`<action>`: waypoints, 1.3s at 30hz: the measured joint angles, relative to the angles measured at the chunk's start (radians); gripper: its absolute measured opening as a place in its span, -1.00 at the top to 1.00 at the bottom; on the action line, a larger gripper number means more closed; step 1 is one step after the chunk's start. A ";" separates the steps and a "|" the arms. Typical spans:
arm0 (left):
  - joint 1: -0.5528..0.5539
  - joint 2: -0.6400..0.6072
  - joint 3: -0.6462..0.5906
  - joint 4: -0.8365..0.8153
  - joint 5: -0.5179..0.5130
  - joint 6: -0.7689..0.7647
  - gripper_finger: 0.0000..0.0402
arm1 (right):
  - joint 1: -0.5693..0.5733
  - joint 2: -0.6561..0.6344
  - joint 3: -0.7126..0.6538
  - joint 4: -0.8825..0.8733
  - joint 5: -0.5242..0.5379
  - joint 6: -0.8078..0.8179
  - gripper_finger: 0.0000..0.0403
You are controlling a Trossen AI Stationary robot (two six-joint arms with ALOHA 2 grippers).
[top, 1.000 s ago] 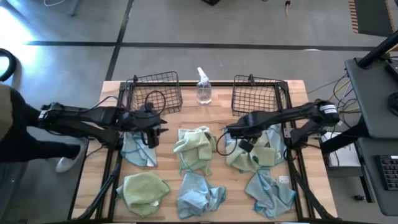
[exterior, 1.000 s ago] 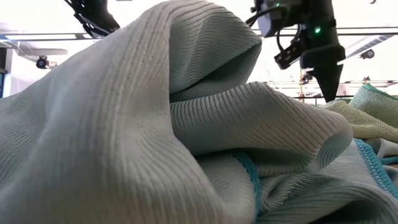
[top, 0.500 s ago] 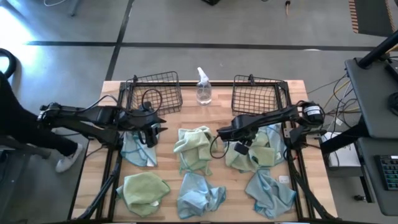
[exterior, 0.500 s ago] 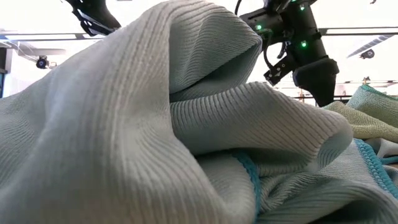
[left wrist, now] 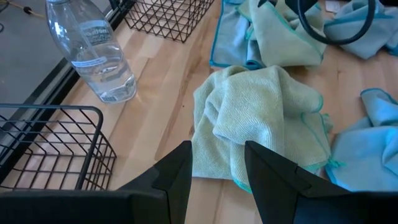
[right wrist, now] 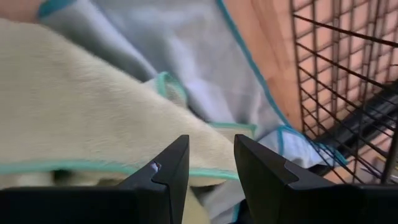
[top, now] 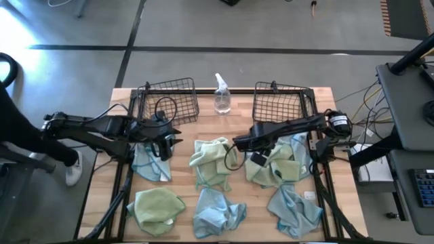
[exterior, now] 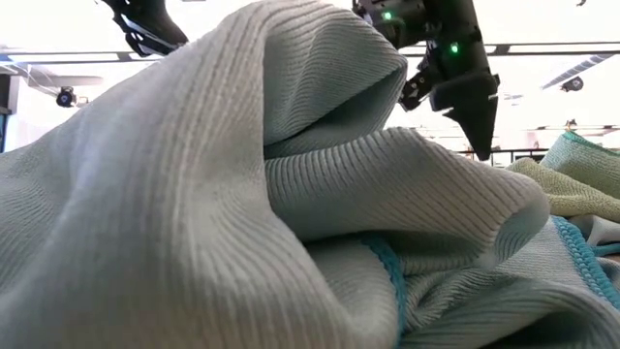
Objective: Sort microfiber towel by color & place in baskets
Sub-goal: Put the green microfiber cloth into the right wire basket
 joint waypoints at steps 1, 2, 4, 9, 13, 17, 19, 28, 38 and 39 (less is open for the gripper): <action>0.000 -0.001 0.000 0.000 0.000 0.000 0.34 | 0.000 0.000 0.008 0.000 -0.015 -0.015 0.39; 0.000 -0.001 0.000 0.000 0.000 0.000 0.34 | 0.000 -0.001 0.016 0.000 -0.033 -0.026 0.39; 0.000 0.000 0.000 0.000 0.000 0.000 0.34 | 0.000 -0.002 0.031 -0.001 -0.063 -0.048 0.39; 0.000 0.001 0.000 0.000 0.000 0.000 0.34 | 0.002 -0.002 0.055 0.000 -0.215 -0.115 0.39; 0.000 0.001 0.000 0.000 0.000 0.000 0.34 | 0.016 -0.003 0.056 0.000 -0.339 -0.166 0.39; 0.000 0.001 0.000 0.000 0.000 0.000 0.34 | 0.041 -0.003 0.056 0.000 -0.383 -0.204 0.39; 0.000 0.001 0.000 0.000 0.000 -0.001 0.34 | 0.055 -0.003 0.056 0.002 -0.385 -0.207 0.39; 0.000 0.004 0.000 0.001 0.000 -0.041 0.34 | 0.082 -0.002 0.037 0.065 -0.382 -0.232 0.39; 0.000 0.026 0.000 0.002 0.001 -0.109 0.34 | 0.082 -0.001 -0.044 0.111 -0.382 -0.272 0.39; 0.000 0.028 0.000 0.002 0.001 -0.111 0.34 | 0.082 -0.001 -0.055 0.115 -0.383 -0.272 0.39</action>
